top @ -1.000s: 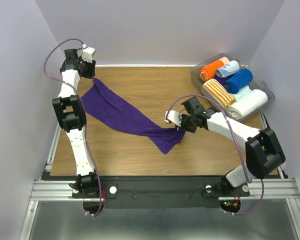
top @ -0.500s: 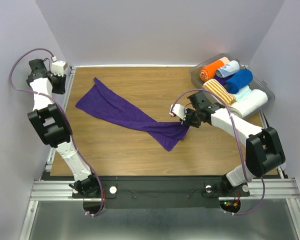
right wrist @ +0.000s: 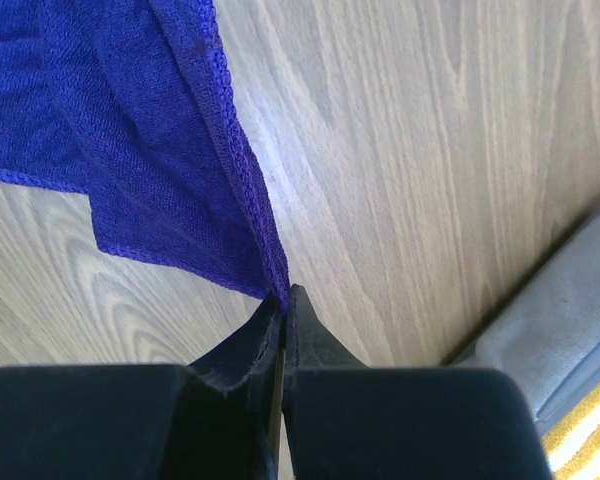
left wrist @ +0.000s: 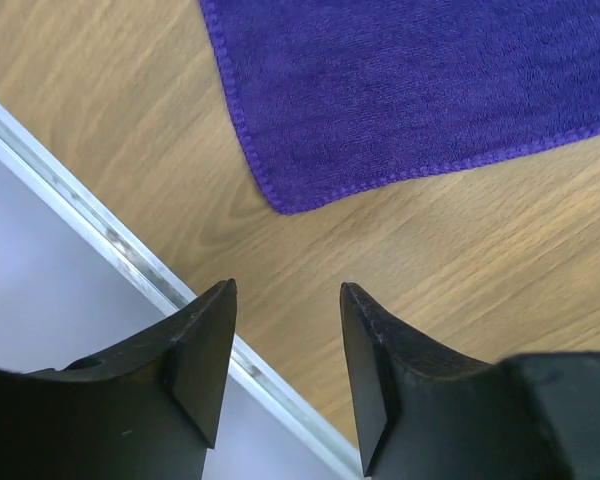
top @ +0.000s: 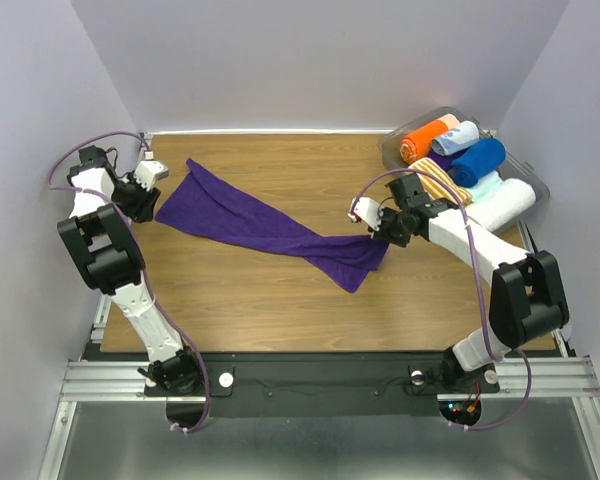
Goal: Roll the towels
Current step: Flatten the towel
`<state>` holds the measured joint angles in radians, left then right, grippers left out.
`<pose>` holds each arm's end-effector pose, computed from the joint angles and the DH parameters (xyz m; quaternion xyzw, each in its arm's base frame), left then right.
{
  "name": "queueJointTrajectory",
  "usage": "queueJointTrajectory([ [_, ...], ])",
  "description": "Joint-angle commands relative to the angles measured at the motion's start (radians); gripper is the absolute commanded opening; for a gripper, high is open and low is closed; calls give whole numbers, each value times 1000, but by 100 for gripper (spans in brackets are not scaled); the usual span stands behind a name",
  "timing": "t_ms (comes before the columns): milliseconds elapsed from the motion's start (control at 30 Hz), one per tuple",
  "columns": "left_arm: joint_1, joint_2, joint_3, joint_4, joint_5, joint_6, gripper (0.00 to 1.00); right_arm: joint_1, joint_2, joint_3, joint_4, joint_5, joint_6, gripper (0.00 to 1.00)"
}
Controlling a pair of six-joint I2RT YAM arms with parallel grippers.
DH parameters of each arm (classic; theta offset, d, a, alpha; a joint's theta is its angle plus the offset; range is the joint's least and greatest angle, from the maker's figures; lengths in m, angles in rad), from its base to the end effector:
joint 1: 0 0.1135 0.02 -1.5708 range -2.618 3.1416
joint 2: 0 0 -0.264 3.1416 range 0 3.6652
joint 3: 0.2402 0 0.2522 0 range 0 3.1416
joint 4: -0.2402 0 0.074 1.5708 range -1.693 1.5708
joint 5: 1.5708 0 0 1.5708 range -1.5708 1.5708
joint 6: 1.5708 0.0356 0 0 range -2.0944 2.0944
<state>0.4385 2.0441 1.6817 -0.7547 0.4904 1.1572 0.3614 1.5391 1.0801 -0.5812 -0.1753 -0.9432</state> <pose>0.4026 0.1703 0.2230 0.3835 0.8657 -0.0090 0.3217 0.2906 0.1165 0.2286 -0.6018 0.7500 0.0060 0.2744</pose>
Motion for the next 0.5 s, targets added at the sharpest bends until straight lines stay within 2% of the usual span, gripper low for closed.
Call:
queueJointTrajectory([
  [0, -1, 10, 27, -61, 42, 183, 57, 1, 10, 50, -22, 0, -20, 1],
  [467, -41, 123, 76, -81, -3, 315, 59, 1, 36, 70, -46, 5, -12, 1],
])
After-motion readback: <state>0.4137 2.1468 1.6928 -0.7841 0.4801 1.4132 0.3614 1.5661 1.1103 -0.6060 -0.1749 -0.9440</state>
